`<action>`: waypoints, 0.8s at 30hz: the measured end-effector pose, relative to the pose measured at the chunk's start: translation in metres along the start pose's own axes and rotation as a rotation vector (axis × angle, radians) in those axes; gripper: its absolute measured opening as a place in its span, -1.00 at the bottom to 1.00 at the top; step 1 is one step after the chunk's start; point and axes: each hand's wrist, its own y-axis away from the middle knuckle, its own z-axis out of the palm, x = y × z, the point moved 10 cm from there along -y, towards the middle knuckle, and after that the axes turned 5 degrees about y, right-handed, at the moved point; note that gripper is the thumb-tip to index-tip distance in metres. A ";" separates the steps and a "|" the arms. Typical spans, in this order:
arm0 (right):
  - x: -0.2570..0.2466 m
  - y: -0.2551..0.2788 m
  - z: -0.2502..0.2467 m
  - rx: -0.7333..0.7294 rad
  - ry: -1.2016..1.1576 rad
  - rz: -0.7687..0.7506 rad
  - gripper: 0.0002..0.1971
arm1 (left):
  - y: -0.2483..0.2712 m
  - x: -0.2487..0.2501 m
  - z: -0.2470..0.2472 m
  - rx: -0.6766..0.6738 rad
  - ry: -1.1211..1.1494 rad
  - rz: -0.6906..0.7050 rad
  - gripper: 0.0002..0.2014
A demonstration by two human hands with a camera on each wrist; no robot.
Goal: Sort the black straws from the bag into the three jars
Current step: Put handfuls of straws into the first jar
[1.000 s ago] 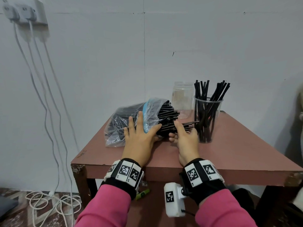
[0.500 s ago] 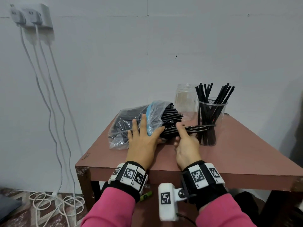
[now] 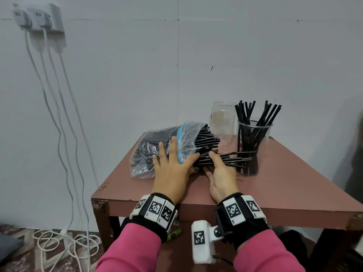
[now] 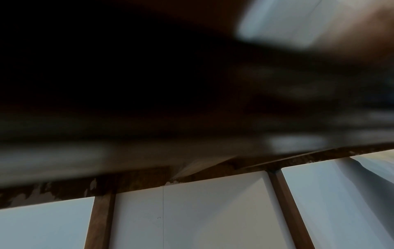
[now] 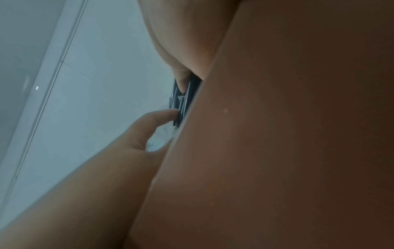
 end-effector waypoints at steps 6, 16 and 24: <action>0.002 0.000 -0.008 0.051 0.046 -0.023 -0.95 | -0.001 0.013 -0.009 0.117 -0.034 0.130 -0.33; -0.011 0.006 -0.013 0.098 -0.011 -0.030 -0.93 | -0.012 0.010 0.005 -0.090 -0.018 -0.046 -0.46; -0.017 0.014 -0.008 0.045 -0.098 0.020 -0.88 | -0.008 0.009 0.007 -0.030 0.031 -0.045 -0.61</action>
